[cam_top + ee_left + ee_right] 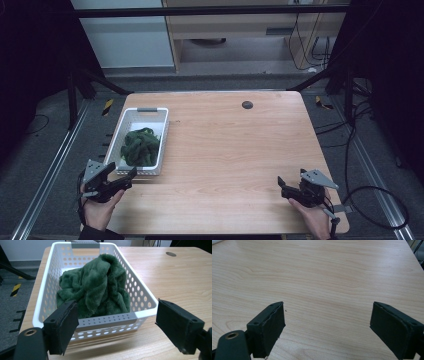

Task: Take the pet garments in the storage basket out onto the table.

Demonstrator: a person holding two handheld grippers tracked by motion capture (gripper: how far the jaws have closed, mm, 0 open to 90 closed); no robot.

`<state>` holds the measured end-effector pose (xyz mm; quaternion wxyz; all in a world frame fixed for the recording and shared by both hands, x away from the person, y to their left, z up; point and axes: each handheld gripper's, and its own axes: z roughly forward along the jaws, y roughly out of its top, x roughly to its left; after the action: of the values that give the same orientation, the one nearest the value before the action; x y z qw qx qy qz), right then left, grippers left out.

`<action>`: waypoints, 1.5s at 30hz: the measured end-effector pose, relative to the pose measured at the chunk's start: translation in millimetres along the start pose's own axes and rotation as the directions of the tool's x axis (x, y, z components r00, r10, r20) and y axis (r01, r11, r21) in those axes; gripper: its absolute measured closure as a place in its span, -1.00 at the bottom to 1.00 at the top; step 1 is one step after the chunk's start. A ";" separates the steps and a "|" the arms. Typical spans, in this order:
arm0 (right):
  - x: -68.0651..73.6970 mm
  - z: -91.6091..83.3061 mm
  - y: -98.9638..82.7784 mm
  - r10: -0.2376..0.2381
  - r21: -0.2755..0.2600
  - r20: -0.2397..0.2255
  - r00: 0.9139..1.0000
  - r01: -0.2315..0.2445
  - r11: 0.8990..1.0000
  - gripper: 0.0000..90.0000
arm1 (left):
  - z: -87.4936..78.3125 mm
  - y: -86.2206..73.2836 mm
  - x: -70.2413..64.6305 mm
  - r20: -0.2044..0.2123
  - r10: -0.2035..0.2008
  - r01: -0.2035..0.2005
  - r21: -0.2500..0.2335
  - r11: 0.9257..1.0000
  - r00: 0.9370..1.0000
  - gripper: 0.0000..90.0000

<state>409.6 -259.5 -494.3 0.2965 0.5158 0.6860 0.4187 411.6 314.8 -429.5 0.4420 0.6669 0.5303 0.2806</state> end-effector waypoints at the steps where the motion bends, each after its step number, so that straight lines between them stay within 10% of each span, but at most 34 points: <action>1: 0.0 -0.1 0.1 -0.001 0.000 0.000 1.000 0.001 1.000 -0.73 | -0.1 1.0 0.3 0.000 -0.004 0.004 -0.001 1.000 1.000 -0.61; 13: 0.4 0.5 0.0 -0.010 0.003 0.000 1.000 0.010 1.000 -0.74 | 4.2 23.0 4.8 -0.004 0.005 -0.005 -0.016 1.000 1.000 -0.63; 45: 1.1 2.4 0.5 -0.013 0.012 -0.009 1.000 0.013 1.000 -0.76 | 33.8 64.4 11.8 0.021 0.078 -0.080 0.125 0.989 0.997 -0.65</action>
<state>411.5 -257.7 -495.0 0.2929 0.5112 0.6933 0.4150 472.9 313.2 -388.8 0.3919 0.7161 0.5165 0.2585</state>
